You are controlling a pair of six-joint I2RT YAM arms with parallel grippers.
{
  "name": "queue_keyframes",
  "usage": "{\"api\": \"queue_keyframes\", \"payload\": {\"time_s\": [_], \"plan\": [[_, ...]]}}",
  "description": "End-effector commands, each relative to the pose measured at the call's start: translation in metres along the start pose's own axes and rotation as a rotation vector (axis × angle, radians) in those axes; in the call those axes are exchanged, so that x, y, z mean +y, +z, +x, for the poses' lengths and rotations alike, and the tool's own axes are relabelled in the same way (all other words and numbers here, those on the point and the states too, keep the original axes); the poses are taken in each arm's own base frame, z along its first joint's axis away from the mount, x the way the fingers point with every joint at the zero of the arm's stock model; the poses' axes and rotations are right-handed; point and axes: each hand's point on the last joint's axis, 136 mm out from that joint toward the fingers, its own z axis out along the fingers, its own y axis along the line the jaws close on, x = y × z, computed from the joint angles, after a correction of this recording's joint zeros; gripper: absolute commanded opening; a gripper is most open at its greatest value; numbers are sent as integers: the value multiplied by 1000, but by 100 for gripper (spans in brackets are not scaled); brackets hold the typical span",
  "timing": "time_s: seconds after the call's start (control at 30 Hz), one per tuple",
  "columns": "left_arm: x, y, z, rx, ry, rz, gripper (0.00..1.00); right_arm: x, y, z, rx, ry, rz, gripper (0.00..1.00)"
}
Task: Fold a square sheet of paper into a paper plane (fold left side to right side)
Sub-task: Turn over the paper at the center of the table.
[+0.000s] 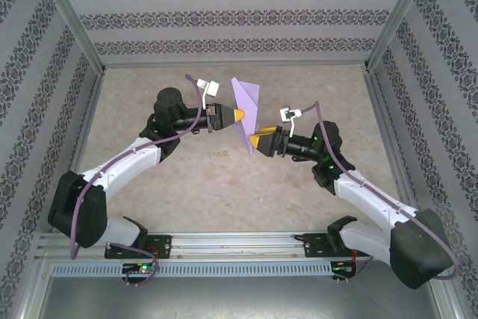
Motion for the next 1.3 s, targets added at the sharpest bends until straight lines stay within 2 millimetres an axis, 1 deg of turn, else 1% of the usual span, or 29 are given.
{"api": "queue_keyframes", "payload": {"time_s": [0.0,0.07,0.17,0.23,0.33,0.43,0.5,0.6,0.63,0.73,0.83,0.9,1.0,1.17,1.27], "plan": [[-6,4,3,-2,22,40,5,19,9,-23,-33,-77,-43,72],[-5,4,4,0,19,38,5,18,12,-26,-33,-79,-42,66],[-3,4,7,7,19,36,5,12,14,-29,-45,-71,-19,55],[-1,4,8,7,17,31,5,9,15,-30,-54,-64,-4,42],[0,3,9,8,20,28,7,6,15,-31,-58,-55,8,27],[3,1,11,8,41,6,14,3,15,-30,-53,-52,25,12],[9,-2,14,6,59,-35,20,0,13,-28,-48,-51,46,6],[22,-11,15,-11,80,-127,27,-5,10,-23,-30,-63,87,2],[27,-16,16,-19,84,-158,28,-7,8,-21,-25,-68,104,1],[39,-35,13,-60,106,-274,32,-17,2,-14,-9,-77,180,0],[47,-60,9,-113,159,-419,37,-35,-4,-2,38,-104,317,0],[50,-78,6,-156,213,-523,42,-47,-8,9,90,-139,432,0],[51,-108,1,-232,275,-667,52,-68,-15,23,185,-226,663,0],[47,-155,-2,-350,346,-861,58,-101,-29,37,344,-379,1052,0],[43,-178,-2,-411,369,-942,60,-114,-30,44,432,-479,1238,0]]}}
